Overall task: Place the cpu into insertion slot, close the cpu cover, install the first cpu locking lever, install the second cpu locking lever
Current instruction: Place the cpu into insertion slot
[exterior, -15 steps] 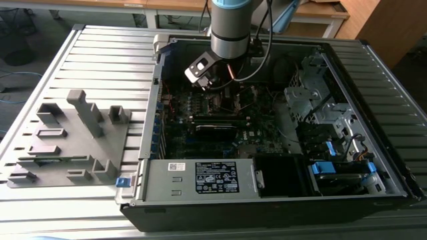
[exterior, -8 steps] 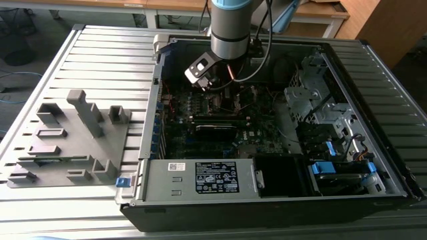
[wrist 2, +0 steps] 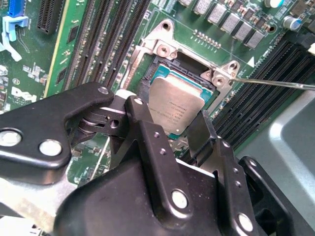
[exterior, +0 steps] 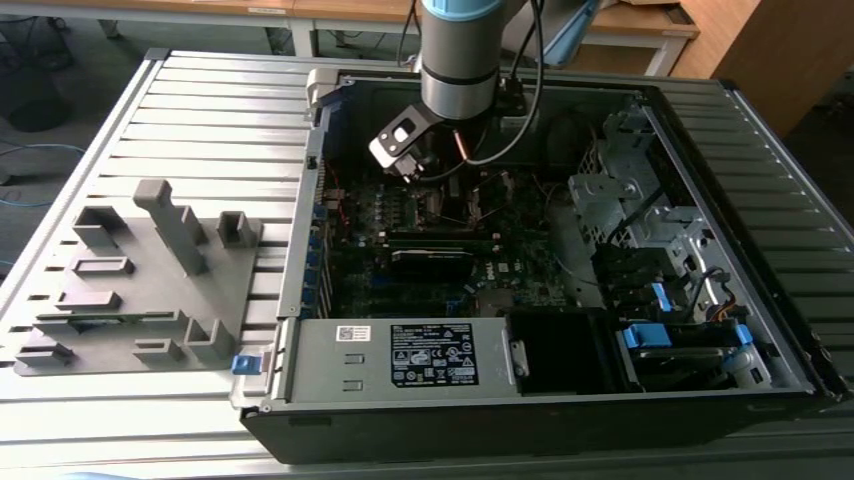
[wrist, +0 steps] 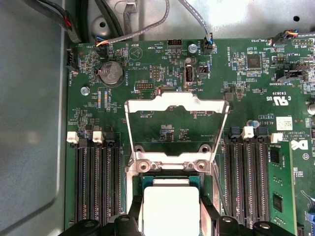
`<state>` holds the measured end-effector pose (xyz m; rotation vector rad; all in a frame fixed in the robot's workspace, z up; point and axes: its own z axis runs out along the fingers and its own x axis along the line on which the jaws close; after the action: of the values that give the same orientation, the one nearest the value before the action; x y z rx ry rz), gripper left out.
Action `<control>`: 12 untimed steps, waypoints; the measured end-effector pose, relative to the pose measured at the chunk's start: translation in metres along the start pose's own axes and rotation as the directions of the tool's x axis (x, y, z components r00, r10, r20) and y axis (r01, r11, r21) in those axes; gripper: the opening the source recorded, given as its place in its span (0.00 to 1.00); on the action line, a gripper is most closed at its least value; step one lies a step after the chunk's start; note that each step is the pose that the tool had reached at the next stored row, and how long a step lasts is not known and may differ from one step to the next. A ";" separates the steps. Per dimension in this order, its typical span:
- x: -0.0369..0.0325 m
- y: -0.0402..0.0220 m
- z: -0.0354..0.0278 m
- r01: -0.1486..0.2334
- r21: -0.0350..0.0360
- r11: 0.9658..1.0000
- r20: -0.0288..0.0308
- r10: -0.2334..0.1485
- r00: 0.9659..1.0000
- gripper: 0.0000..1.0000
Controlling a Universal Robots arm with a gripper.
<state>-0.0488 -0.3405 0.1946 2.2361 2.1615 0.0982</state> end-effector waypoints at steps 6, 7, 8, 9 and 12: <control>-0.0001 -0.0012 0.0003 0.000 -0.002 1.000 0.000 0.000 1.000 0.54; -0.0001 -0.0012 0.0003 0.000 -0.002 1.000 0.000 0.000 1.000 0.54; -0.0001 -0.0013 0.0004 0.000 -0.002 1.000 0.000 0.000 1.000 0.54; -0.0001 -0.0013 0.0004 0.000 -0.002 1.000 0.000 0.000 1.000 0.54; -0.0002 -0.0013 0.0005 0.000 -0.002 1.000 0.000 0.000 1.000 0.54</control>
<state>-0.0501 -0.3406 0.1940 2.2351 2.1603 0.1009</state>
